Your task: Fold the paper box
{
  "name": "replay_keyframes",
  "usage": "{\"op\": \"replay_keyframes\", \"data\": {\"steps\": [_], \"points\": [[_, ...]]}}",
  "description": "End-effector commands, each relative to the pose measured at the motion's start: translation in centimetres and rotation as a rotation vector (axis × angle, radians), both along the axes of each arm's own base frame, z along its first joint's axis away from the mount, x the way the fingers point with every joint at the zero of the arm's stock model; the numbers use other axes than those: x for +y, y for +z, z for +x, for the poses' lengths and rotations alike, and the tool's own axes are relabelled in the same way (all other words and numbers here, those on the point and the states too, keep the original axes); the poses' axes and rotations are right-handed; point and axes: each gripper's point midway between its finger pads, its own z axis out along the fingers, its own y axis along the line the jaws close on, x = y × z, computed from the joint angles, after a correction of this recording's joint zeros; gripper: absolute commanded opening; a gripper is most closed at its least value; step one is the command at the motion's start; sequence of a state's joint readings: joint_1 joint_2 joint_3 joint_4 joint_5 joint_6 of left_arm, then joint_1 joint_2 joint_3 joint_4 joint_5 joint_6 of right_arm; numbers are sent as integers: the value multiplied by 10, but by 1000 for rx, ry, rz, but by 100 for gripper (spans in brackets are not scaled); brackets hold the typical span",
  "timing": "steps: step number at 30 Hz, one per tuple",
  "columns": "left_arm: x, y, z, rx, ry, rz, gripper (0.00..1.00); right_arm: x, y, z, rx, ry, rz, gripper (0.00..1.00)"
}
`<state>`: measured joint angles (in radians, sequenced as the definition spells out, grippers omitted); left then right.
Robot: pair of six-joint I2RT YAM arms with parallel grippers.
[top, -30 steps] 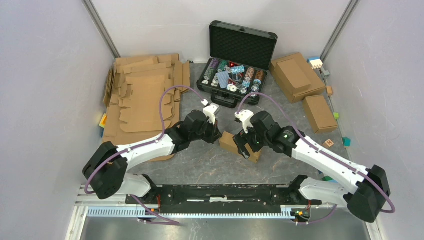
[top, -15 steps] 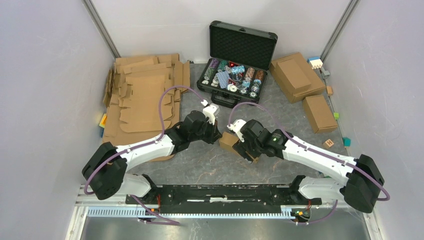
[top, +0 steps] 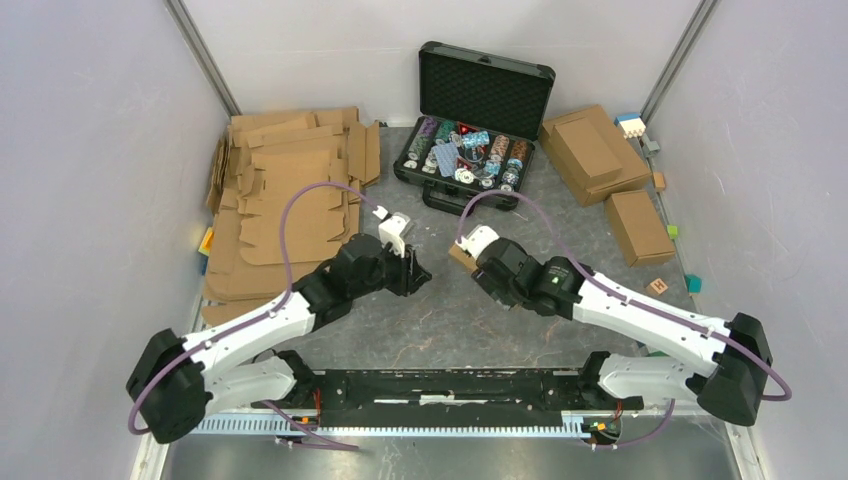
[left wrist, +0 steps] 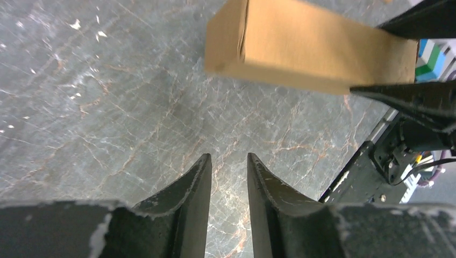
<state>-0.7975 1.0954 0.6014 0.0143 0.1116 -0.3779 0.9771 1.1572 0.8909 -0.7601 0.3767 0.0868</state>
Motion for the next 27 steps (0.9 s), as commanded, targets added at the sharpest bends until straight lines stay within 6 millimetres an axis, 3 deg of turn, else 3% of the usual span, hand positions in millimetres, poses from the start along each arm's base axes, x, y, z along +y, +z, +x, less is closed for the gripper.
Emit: {"op": "replay_keyframes", "data": {"steps": [1,4,6,8,13,16,18,22,27], "points": [[13,17,7,-53,77,-28,38,-38,62,36,-264,-267,-83,26],[16,12,5,-63,83,-39,39,-59,98,50,-412,-417,-143,26],[17,7,6,-68,89,-40,39,-69,120,61,-530,-502,-190,32],[17,-1,6,-60,91,-38,39,-77,133,72,-634,-563,-261,39],[7,-13,1,-17,58,-58,40,-116,149,130,-664,-762,-391,33],[7,-14,2,-18,58,-59,40,-146,166,146,-729,-878,-610,33],[7,-14,1,-18,55,-62,41,-155,170,160,-727,-885,-688,33],[7,-15,1,-18,54,-61,41,-167,187,190,-827,-843,-678,38],[11,-19,2,-30,65,-46,42,-173,197,228,-872,-739,-861,39]]}}
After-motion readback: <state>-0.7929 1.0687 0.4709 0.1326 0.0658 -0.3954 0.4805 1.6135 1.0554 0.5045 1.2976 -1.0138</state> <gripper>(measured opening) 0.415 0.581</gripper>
